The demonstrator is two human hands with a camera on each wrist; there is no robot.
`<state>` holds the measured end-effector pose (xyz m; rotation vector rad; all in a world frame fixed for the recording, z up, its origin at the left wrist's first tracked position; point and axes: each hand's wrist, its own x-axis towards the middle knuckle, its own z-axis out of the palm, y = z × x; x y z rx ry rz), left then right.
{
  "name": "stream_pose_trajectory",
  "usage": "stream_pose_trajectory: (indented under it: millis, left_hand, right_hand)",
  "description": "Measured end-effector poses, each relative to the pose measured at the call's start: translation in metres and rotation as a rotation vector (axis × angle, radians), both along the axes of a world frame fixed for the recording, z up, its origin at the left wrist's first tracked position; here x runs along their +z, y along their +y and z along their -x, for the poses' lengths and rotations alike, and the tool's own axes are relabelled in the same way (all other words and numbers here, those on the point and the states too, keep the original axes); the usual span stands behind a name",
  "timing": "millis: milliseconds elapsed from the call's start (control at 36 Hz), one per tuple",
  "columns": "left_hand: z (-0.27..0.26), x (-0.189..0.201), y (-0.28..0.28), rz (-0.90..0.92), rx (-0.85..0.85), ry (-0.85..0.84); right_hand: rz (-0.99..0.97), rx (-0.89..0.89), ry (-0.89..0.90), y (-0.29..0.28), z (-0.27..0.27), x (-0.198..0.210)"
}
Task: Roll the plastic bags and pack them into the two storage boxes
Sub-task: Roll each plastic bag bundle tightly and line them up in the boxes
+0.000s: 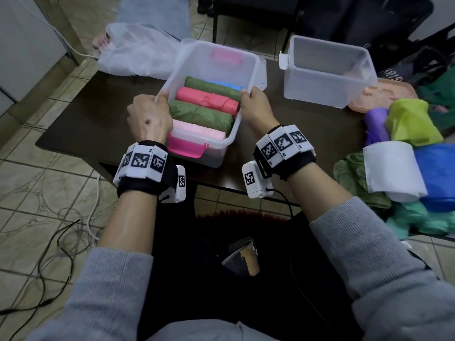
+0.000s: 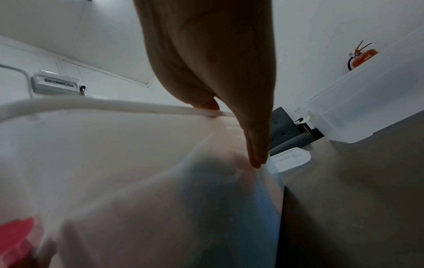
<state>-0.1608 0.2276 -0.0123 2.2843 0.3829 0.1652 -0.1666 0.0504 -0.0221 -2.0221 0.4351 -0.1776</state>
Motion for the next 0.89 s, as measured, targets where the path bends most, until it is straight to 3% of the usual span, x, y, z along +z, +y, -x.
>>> stream_pose_trajectory:
  millis: [111, 194, 306, 361, 472, 611, 750, 889]
  left_hand:
    - [0.001, 0.000, -0.002, -0.037, 0.014, -0.082]
    - [0.004, 0.003, -0.007, -0.156, -0.068, -0.256]
    - [0.025, 0.012, -0.041, -0.143, -0.288, -0.599]
    - [0.043, 0.013, -0.071, -0.049, -0.461, -0.664]
    - [0.074, -0.009, -0.129, 0.068, -0.774, -0.569]
    - [0.094, -0.059, -0.169, -0.097, -0.941, -0.233]
    - [0.096, -0.087, -0.181, -0.298, -0.934, -0.089]
    - [0.097, -0.111, -0.172, -0.374, -0.888, -0.114]
  right_hand:
    - [-0.027, 0.032, -0.008, -0.002, 0.005, 0.002]
    - [-0.052, 0.034, -0.017, -0.008, 0.015, 0.002]
    - [0.080, 0.015, 0.046, -0.033, 0.038, -0.002]
    - [0.183, -0.010, 0.091, -0.052, 0.050, -0.004]
    - [0.372, -0.157, 0.140, -0.094, 0.076, -0.003]
    - [0.624, -0.409, 0.278, -0.147, 0.115, 0.008]
    - [0.690, -0.583, 0.383, -0.186, 0.149, 0.019]
    - [0.602, -0.620, 0.538, -0.201, 0.169, 0.016]
